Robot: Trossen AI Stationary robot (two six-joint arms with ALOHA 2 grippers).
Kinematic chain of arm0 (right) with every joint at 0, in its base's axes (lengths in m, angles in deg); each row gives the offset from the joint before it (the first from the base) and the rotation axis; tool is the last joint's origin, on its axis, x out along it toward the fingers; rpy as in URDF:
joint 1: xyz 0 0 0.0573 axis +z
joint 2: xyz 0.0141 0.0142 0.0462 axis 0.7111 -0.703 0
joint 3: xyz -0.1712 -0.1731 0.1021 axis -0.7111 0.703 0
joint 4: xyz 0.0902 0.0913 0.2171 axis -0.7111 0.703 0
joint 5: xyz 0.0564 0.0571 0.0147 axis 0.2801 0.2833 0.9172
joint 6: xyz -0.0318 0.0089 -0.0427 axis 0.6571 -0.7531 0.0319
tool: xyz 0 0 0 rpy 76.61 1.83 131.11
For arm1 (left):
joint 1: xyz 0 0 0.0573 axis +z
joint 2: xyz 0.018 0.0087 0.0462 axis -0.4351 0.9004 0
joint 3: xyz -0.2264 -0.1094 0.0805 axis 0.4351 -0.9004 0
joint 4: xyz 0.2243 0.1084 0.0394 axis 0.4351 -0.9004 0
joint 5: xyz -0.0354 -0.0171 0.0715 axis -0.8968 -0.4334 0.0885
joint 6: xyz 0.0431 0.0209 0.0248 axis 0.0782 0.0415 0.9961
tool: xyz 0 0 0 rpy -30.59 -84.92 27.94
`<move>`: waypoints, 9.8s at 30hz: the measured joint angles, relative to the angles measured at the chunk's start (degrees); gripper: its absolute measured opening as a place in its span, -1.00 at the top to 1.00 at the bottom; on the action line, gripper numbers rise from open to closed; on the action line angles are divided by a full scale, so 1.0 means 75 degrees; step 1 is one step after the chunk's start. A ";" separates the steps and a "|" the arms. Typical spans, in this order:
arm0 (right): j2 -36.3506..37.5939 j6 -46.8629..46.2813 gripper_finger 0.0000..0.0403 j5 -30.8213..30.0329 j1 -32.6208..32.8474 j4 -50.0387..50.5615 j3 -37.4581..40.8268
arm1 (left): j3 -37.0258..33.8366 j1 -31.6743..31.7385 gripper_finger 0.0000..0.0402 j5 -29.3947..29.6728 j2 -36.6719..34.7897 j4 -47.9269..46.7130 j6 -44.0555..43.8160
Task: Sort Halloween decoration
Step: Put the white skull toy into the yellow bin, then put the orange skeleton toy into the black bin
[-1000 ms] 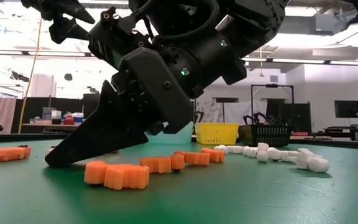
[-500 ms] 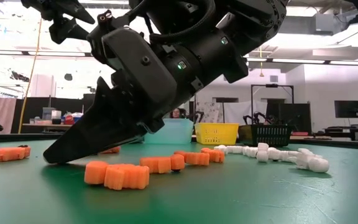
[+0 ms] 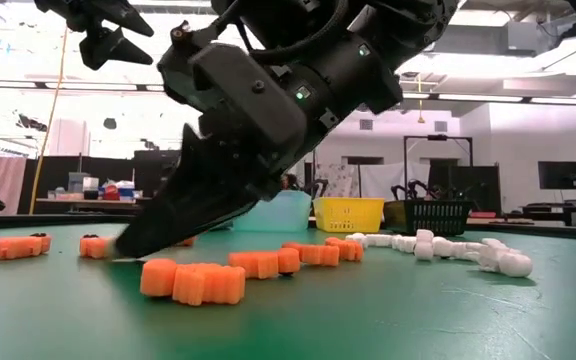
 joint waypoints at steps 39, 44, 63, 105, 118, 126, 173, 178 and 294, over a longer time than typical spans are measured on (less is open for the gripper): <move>0.4397 0.1861 0.95 0.0378 -0.5122 0.3157 0.1540 | 0.0000 0.0006 -0.30 0.0140 -0.0903 0.0575 0.0310; 0.5219 0.0989 0.96 -0.0175 -0.5513 0.1394 0.3358 | 0.0000 0.0006 -0.30 0.0427 -0.0901 0.0575 0.0453; 0.4796 -0.0726 0.55 -0.1439 -0.6010 0.0424 0.4475 | 0.0000 0.0009 -0.30 0.0811 -0.0898 0.0563 0.0413; 0.2172 0.1363 0.32 0.0373 -0.1877 -0.1755 0.1793 | -0.0064 0.0009 -0.30 0.0319 -0.0796 0.0109 0.0308; 0.0774 0.2299 0.32 0.1260 -0.1864 -0.0581 0.0166 | -0.0067 0.0009 -0.30 0.0316 -0.0799 0.0001 0.0308; 0.0777 0.2912 0.32 0.1288 -0.1866 -0.0097 0.0158 | -0.0068 0.0009 -0.30 0.0316 -0.0799 -0.0056 0.0314; -0.0068 0.1755 0.75 0.0718 -0.1569 0.0405 0.0138 | -0.0070 0.0009 -0.30 0.0316 -0.0799 -0.0089 0.0247; -0.0016 0.1305 0.93 0.0722 -0.1569 0.0379 0.0148 | -0.0070 0.0006 -0.30 0.0325 -0.0799 -0.0092 0.0247; 0.0900 -0.0944 0.95 -0.2244 -0.2148 -0.0980 0.0795 | -0.0073 0.0009 -0.30 0.0383 -0.0801 -0.0090 0.0502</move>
